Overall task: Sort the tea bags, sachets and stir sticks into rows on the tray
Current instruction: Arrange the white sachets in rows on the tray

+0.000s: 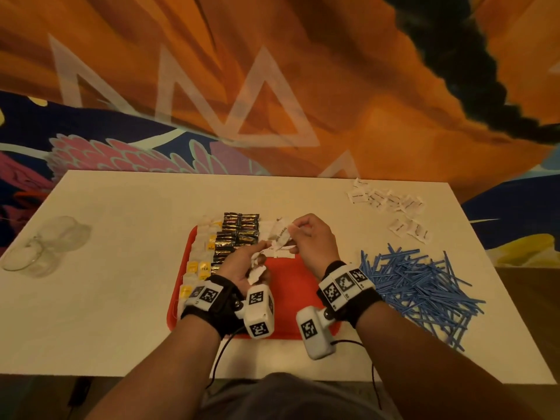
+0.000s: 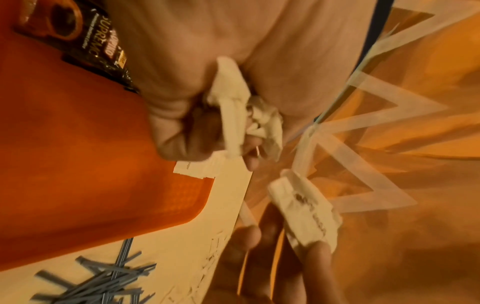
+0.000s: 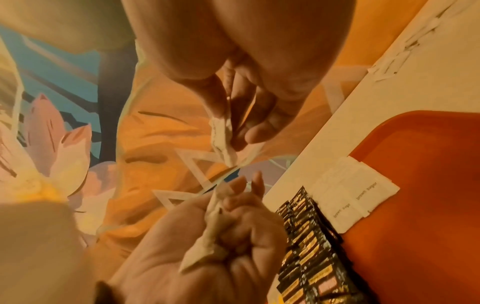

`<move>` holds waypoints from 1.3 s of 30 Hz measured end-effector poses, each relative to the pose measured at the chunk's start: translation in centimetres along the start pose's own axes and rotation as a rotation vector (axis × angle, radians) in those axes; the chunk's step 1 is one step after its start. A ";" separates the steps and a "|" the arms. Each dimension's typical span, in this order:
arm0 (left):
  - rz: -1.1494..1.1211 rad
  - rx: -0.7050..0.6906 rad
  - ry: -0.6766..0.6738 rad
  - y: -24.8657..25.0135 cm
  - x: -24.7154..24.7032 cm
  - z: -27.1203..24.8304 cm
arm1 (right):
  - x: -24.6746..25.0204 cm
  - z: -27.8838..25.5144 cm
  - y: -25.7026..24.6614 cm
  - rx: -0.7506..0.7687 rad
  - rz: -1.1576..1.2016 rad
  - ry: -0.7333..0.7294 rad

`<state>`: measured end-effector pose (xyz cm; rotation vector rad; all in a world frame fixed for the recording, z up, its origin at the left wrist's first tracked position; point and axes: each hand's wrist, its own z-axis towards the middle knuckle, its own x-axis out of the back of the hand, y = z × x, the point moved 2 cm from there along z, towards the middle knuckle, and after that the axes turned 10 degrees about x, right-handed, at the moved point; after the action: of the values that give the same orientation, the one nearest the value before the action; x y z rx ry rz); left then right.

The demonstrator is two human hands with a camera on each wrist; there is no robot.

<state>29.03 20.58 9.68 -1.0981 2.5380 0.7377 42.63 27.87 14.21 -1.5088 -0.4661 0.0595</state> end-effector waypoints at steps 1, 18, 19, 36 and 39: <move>0.031 -0.036 0.014 0.1 -0.3 0.0 | 0.6 0.4 0.1 0.007 -0.028 -0.003; 0.484 -0.345 0.116 -0.3 -8.4 0.2 | 6.1 2.6 3.5 0.036 0.008 -0.110; 0.481 -0.364 0.118 -0.4 -8.7 0.3 | 6.3 2.6 3.7 0.003 0.059 -0.096; 0.378 -0.424 0.215 -0.7 -7.2 1.7 | 6.4 4.0 5.3 -0.130 0.097 -0.193; 0.383 -0.415 0.224 0.1 -5.7 2.0 | 5.7 4.5 5.0 -0.128 0.077 -0.125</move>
<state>32.94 25.13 10.60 -0.8451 2.9109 1.3579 47.55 34.29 10.77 -1.6548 -0.5195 0.1889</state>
